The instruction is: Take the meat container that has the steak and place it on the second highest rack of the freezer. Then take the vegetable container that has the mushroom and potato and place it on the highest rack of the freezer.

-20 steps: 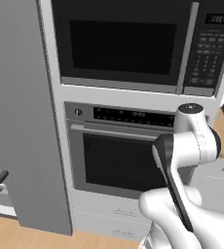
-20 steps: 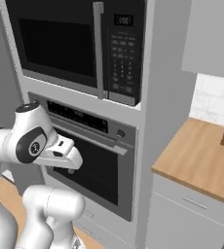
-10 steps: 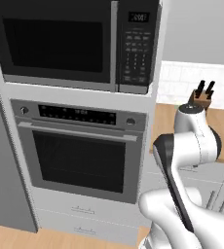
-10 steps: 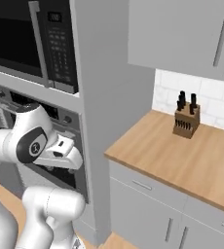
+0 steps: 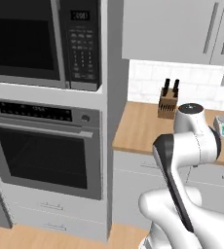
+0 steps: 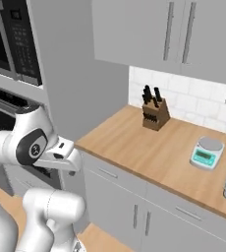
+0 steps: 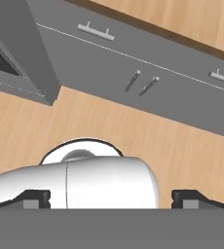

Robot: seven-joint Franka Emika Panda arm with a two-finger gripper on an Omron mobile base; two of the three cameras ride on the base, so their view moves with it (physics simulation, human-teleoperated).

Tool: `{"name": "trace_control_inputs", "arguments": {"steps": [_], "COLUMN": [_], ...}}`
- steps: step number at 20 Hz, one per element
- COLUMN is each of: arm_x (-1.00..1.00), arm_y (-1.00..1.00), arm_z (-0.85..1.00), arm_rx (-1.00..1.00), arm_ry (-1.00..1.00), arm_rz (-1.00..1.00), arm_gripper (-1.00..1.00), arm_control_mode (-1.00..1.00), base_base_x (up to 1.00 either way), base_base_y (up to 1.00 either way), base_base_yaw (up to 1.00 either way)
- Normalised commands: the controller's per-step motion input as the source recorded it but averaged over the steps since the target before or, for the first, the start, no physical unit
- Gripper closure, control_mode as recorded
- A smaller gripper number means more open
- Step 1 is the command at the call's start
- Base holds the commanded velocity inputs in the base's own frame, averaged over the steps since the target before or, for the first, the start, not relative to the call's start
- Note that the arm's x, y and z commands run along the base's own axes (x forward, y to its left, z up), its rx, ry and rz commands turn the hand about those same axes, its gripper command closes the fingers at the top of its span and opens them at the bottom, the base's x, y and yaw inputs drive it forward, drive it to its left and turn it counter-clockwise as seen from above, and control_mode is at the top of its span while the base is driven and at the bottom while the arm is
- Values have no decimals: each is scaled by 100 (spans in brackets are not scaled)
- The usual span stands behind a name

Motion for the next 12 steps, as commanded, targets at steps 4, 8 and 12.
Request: {"name": "trace_control_inputs", "arguments": {"steps": [4, 8, 12], "arm_x": [0, 0, 0], "arm_y": [0, 0, 0], "arm_z": [0, 0, 0], "arm_rx": [0, 0, 0], "arm_ry": [0, 0, 0], "arm_rz": [0, 0, 0], "arm_gripper": [-100, -100, -100], "arm_control_mode": [100, 100, 100], "base_base_x": [3, -9, -17], "base_base_y": [-94, -85, -78], "base_base_yaw": [8, 11, 7]}}
